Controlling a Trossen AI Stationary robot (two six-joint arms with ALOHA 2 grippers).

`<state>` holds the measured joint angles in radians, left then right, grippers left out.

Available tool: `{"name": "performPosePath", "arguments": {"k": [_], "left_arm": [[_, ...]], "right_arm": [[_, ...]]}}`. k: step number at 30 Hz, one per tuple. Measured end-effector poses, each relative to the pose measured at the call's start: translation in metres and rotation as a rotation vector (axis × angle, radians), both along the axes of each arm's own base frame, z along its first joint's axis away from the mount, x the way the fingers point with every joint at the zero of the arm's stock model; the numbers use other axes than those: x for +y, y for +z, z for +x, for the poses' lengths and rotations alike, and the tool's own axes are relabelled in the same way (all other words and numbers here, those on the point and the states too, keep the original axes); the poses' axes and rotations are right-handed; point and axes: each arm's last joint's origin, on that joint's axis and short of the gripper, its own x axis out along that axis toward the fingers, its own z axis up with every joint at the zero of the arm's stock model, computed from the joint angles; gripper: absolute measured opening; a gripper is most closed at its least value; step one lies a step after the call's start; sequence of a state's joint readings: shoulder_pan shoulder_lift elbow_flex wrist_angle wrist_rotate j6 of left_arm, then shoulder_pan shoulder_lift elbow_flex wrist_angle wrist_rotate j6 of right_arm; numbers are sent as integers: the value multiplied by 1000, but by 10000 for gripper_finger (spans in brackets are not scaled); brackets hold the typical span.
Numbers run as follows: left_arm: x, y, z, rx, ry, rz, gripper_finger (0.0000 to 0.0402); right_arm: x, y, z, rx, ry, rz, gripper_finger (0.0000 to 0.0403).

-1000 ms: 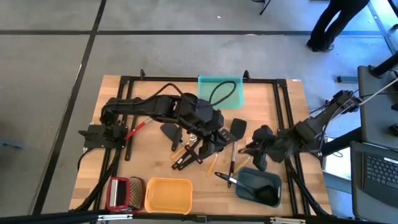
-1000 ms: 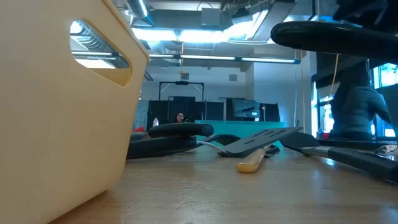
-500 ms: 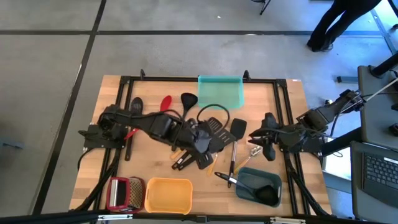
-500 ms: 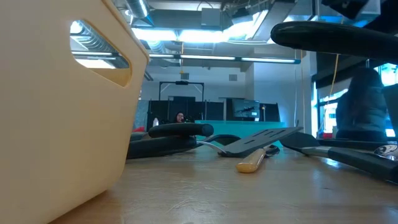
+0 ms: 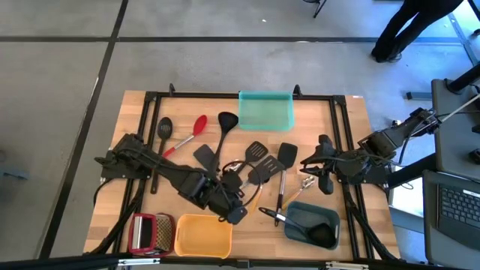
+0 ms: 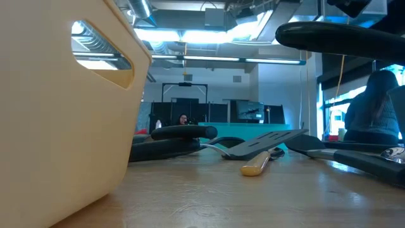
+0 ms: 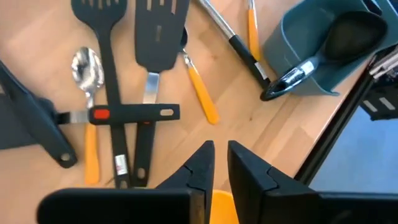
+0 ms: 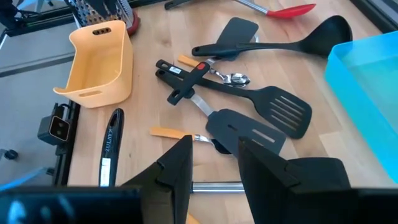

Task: Pick & Place Kitchen Items
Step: Adjust the yellow bin

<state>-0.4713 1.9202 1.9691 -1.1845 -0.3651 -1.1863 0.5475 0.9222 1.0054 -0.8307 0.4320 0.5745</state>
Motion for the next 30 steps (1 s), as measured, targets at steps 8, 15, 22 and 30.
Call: {"name": "performPosePath", "arguments": {"k": [8, 15, 22, 30], "left_arm": [[-25, -33, -25, 73, 32, -96, 2], [-63, -64, -58, 65, 14, -291, 2], [-72, -106, -54, -98, 53, -471, 2], [-51, -121, -44, -84, 23, -420, 2]], "right_arm": [[-6, -2, 2, 32, 9, -5, 129], [-10, -4, 1, 68, -10, -18, 129], [-15, -4, 3, 68, -30, -29, 129], [-17, -4, 4, 74, -32, -17, 129]]}}
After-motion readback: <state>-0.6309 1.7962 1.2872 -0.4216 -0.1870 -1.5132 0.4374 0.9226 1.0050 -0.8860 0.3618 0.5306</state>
